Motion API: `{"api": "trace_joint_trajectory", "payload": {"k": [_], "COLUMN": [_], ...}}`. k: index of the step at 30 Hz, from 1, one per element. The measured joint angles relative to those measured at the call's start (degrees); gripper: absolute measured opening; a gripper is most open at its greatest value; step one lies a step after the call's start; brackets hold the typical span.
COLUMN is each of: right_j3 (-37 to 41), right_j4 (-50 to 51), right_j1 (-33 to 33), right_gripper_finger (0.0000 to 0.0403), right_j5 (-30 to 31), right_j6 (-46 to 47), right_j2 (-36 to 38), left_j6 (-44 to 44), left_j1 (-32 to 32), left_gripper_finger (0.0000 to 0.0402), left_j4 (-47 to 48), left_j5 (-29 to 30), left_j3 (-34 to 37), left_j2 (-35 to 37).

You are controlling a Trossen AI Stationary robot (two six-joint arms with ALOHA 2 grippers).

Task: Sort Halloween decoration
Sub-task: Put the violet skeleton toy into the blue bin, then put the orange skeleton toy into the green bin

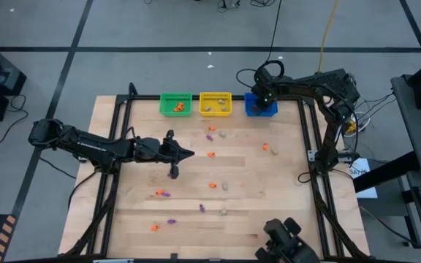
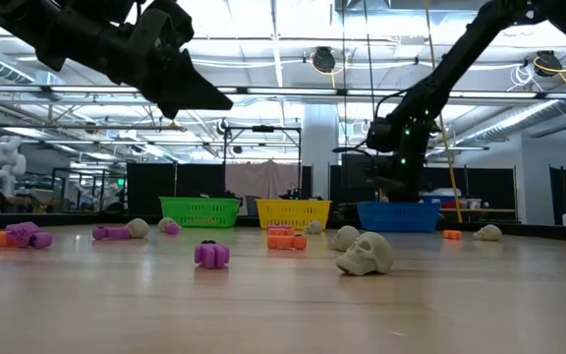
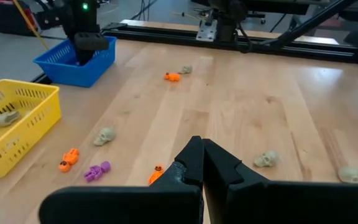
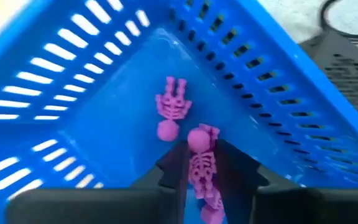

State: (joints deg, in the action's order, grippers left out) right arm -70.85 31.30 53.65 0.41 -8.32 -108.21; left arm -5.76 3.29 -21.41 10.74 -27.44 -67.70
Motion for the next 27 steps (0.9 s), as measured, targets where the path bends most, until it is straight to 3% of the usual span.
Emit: {"api": "trace_joint_trajectory", "payload": {"k": [3,7,12,18,24,27], "right_j3": [0.1,0.1,0.1,5.8,19.7,26.8], "right_j4": [0.4,1.5,4.7,-0.6,-14.8,-22.1], "right_j1": [-0.2,-0.4,-2.5,-8.8,-16.4,-20.7], "right_gripper_finger": [0.0108,0.0155,0.0175,0.0111,0.0025,0.0004], "right_j5": [3.8,4.0,3.9,3.5,0.8,0.9], "right_j6": [0.7,1.6,1.9,2.7,4.5,6.2], "right_j2": [1.6,5.9,11.6,18.0,25.3,29.1], "left_j6": [0.0,0.0,0.2,0.2,0.0,0.1], "left_j1": [0.1,0.1,0.1,0.2,0.2,0.2], "left_gripper_finger": [0.0001,0.0001,0.0001,0.0001,0.0001,0.0001], "left_j4": [0.3,0.5,0.6,0.4,0.6,0.3], "left_j5": [-1.0,-1.7,-1.7,-1.7,-2.0,-2.0], "left_j3": [0.0,0.0,0.0,0.0,-0.1,-0.8], "left_j2": [0.0,0.0,0.0,-0.6,-3.3,-5.6]}}
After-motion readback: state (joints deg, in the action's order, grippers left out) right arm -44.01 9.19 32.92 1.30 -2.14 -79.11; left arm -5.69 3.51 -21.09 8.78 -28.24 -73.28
